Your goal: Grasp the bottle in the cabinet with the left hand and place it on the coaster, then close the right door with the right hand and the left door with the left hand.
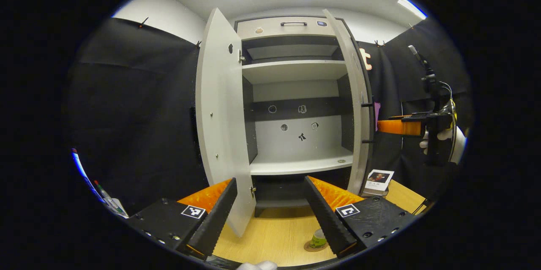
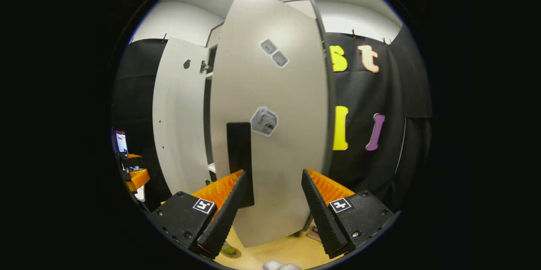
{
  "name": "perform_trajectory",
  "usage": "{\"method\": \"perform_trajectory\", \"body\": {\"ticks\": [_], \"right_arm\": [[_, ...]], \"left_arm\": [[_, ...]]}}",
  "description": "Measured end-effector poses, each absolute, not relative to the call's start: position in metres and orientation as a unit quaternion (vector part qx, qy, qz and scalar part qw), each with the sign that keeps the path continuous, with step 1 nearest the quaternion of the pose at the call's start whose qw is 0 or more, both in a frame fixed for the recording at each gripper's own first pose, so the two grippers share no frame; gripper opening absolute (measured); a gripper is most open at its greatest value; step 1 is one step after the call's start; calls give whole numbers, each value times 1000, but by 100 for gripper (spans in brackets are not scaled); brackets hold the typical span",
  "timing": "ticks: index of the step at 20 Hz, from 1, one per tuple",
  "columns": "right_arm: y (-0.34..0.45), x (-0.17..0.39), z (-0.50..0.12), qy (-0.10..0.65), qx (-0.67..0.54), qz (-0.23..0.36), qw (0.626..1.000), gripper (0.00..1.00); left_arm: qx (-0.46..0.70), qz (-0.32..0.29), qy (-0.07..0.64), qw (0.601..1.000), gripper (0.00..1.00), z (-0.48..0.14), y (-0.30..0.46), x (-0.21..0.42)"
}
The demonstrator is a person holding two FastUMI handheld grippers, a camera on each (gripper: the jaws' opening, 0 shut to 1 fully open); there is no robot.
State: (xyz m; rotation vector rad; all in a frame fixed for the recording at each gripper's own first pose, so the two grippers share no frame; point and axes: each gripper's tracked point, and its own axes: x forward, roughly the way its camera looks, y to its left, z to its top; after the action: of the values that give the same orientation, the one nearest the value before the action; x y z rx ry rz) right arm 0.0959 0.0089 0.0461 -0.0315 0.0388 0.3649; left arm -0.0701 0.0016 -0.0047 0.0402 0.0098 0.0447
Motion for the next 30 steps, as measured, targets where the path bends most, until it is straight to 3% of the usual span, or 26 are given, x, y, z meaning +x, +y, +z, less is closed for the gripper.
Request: {"method": "perform_trajectory", "body": {"ticks": [11, 26, 30], "right_arm": [[4, 55, 25, 41, -4, 164, 986, 81], [2, -17, -26, 88, -1, 98, 991, 81], [-2, -23, -26, 94, -1, 82, 992, 81]], "left_arm": [[6, 31, 8, 999, 96, -12, 37, -63], [14, 128, -23, 991, 96, 23, 235, 13], [2, 118, -19, 993, 96, 24, 257, 46]]}}
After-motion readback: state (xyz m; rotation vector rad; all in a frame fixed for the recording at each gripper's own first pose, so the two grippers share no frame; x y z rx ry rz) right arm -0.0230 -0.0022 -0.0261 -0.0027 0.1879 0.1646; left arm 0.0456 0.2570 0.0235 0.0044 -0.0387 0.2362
